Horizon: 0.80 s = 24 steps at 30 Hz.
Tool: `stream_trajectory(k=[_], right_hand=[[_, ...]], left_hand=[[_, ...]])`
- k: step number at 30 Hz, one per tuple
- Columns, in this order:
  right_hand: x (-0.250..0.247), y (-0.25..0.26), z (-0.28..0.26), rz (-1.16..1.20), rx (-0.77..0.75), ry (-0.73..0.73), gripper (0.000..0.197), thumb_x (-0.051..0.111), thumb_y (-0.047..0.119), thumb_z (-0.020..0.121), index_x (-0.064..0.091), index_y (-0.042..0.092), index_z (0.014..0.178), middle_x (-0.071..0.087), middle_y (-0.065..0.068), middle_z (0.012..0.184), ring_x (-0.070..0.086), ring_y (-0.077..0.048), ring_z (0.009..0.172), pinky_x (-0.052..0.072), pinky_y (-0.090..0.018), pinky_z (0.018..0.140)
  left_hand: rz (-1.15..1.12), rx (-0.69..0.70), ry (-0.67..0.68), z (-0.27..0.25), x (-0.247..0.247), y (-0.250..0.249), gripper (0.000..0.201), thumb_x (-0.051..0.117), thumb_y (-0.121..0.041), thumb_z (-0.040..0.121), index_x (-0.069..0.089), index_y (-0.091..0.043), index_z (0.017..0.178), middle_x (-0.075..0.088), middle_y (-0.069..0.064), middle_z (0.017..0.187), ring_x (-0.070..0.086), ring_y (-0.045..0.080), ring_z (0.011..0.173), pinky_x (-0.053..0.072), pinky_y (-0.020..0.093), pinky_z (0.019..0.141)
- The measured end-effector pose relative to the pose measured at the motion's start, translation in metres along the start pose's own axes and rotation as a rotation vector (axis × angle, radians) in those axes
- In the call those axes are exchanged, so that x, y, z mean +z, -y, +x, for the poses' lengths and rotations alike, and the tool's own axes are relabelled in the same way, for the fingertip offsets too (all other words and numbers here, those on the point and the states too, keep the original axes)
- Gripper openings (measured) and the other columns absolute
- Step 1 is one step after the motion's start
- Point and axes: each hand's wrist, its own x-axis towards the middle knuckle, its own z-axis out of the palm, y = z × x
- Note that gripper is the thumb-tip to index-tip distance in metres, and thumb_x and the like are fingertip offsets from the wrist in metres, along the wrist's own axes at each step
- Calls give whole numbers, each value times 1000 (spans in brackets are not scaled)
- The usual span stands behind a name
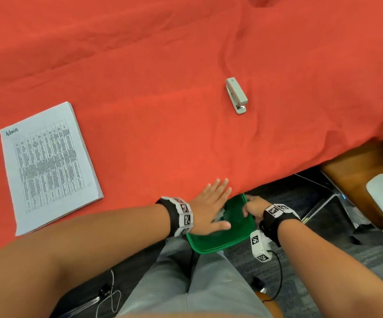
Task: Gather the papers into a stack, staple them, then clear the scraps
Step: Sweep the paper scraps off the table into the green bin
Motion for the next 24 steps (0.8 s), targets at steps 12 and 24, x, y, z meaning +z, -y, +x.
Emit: stream_trajectory(k=[12, 24], right_hand=[[-3, -24, 29, -19, -5, -26, 95, 53, 0, 43, 50, 23, 135, 57, -19, 130, 61, -42, 107, 59, -52, 77], [-1, -1, -25, -62, 2, -2, 61, 46, -13, 74, 55, 16, 127, 58, -13, 92, 57, -28, 65, 44, -18, 39]], left_hand=[[-14, -222, -146, -7, -39, 19, 82, 23, -59, 95, -14, -10, 150, -24, 8, 156, -21, 22, 144, -4, 40, 120], [262, 0, 65, -16, 49, -12, 78, 30, -49, 98, -14, -11, 150, -23, 9, 157, -25, 24, 142, -5, 44, 120]])
